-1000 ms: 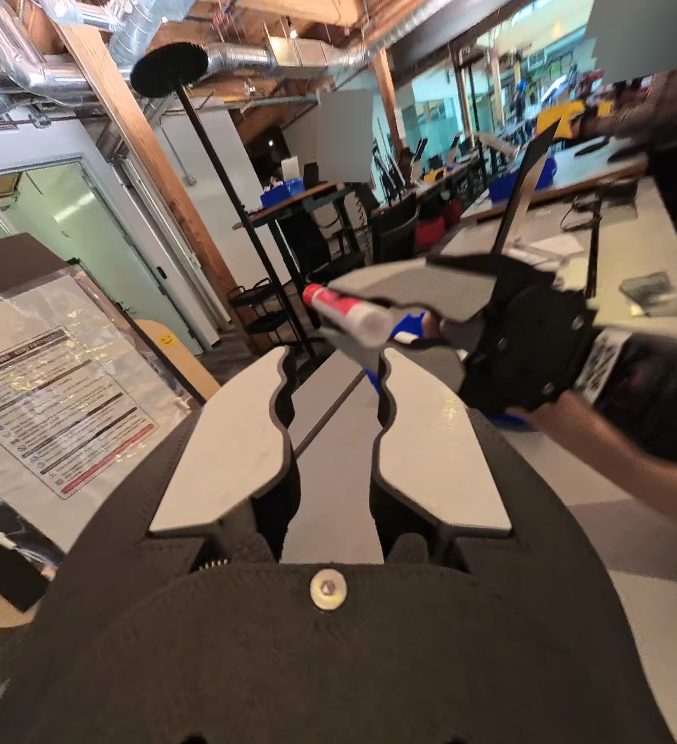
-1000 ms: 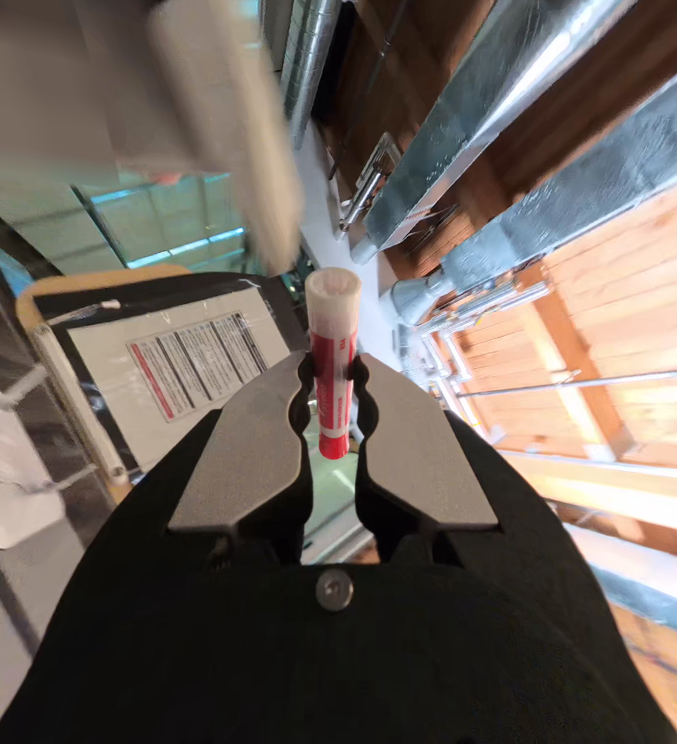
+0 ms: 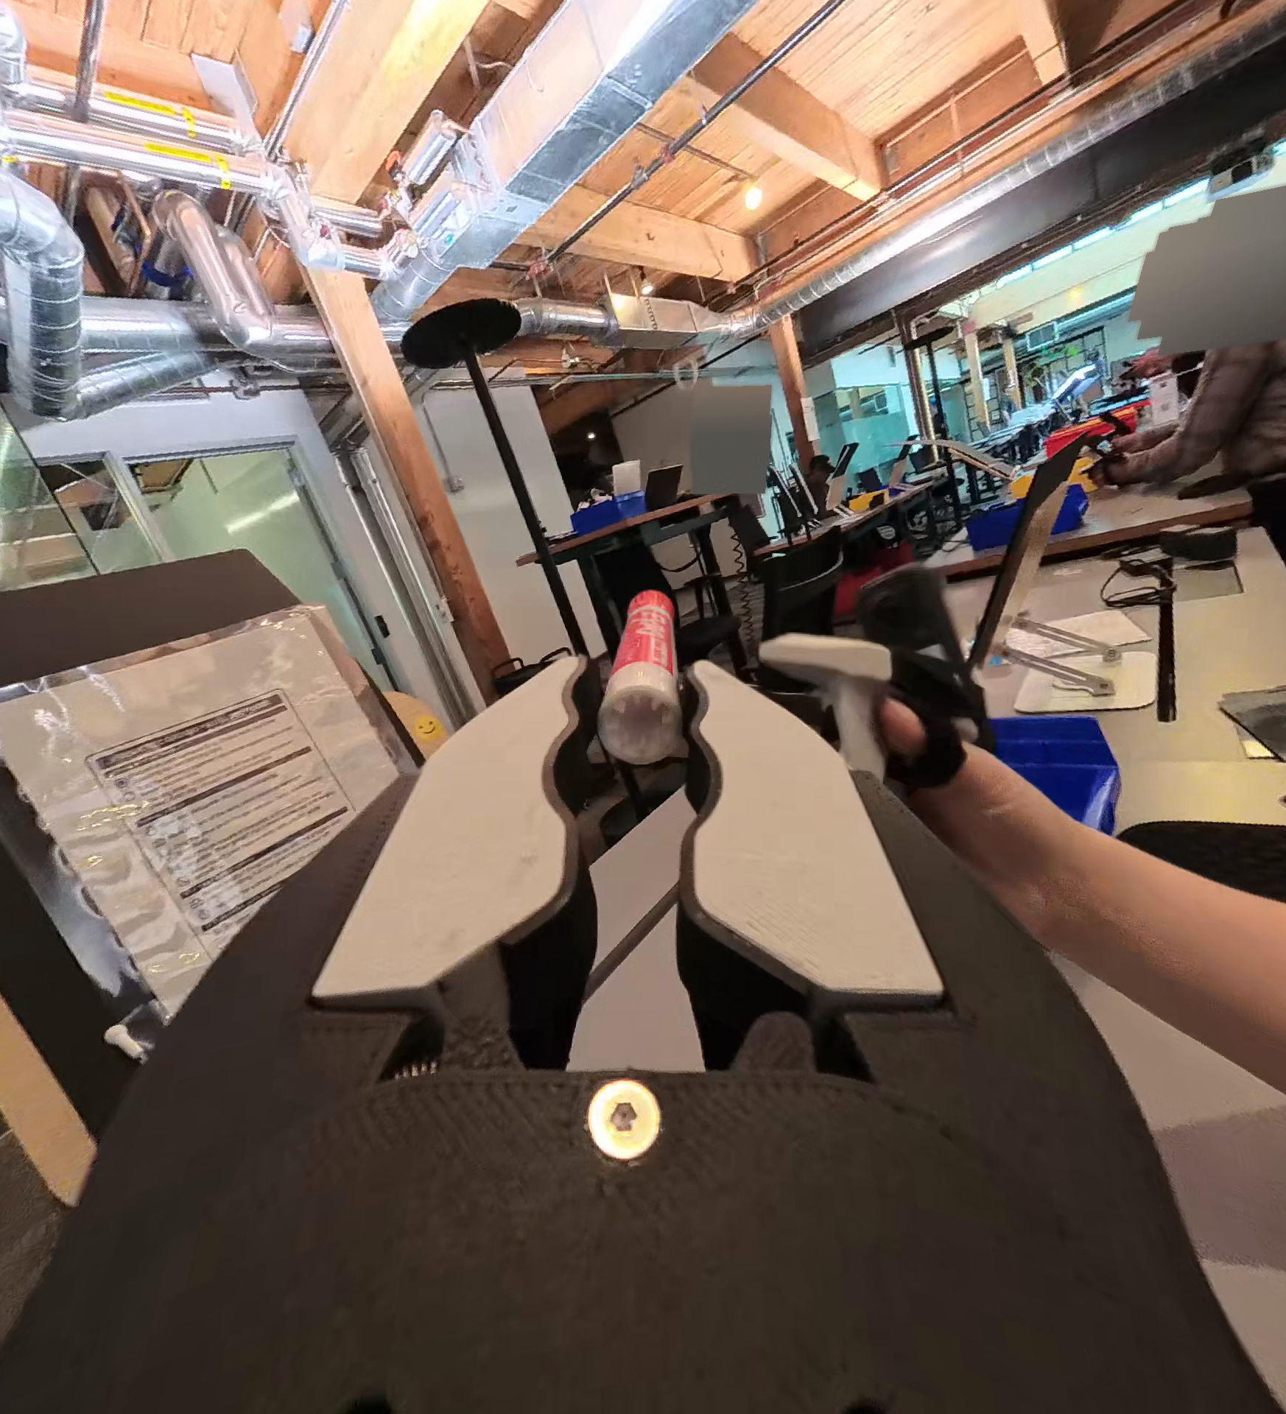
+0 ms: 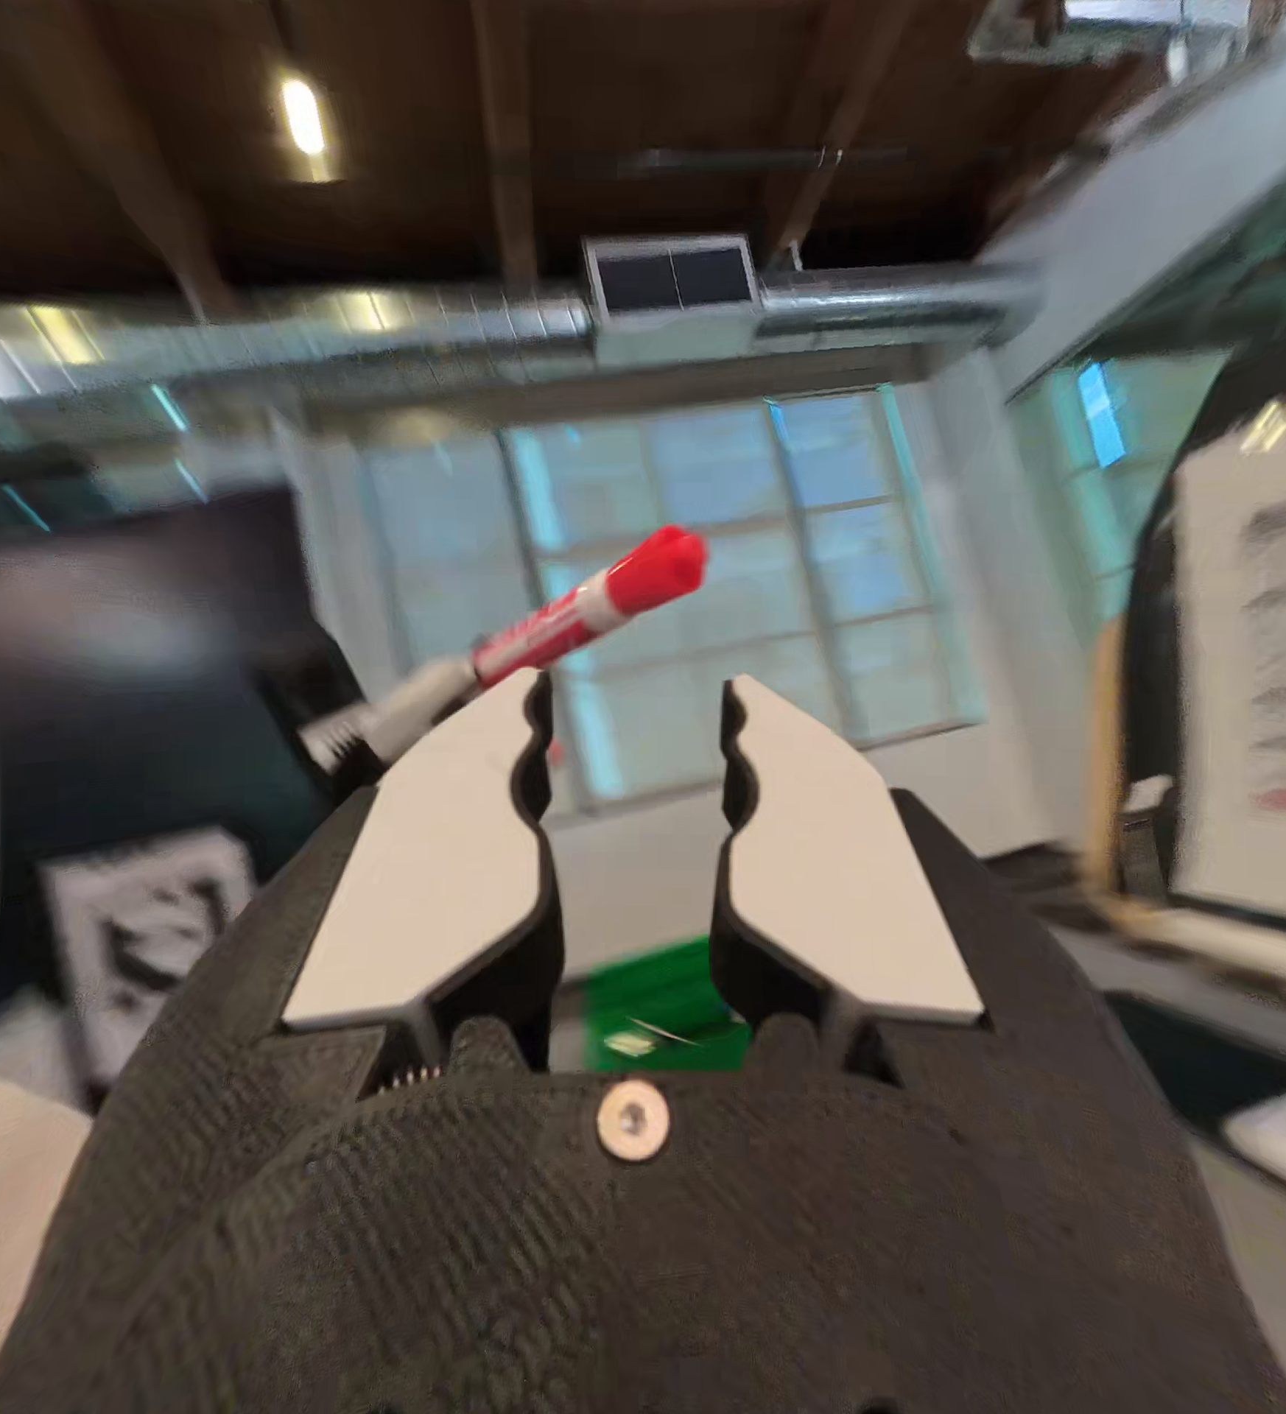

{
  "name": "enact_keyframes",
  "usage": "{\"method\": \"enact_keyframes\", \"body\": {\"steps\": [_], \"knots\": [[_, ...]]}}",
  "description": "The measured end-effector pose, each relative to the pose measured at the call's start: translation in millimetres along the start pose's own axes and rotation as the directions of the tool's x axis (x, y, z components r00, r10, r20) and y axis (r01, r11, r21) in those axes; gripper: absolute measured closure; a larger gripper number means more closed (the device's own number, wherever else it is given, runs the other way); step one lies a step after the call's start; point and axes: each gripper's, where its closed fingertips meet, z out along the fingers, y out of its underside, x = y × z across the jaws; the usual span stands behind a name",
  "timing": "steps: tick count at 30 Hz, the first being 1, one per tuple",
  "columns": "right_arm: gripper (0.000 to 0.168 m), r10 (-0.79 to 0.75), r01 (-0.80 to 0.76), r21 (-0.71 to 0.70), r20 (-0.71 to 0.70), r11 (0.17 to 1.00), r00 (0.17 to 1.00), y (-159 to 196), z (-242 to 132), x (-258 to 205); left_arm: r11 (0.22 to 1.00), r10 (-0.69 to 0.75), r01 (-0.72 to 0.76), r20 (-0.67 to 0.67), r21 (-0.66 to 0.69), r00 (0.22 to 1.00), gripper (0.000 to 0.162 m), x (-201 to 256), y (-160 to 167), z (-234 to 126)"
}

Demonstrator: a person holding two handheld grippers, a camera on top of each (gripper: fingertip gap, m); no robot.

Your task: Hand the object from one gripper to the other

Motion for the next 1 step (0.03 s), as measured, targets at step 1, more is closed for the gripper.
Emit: {"method": "enact_keyframes", "body": {"steps": [1], "knots": [[0.121,0.149,-0.152,0.05,0.047,0.987,0.988,-7.3,-2.6,2.1,1.0,-0.001,0.001,-0.005,-0.008,1.0,0.143,1.6,1.5,1.1]]}}
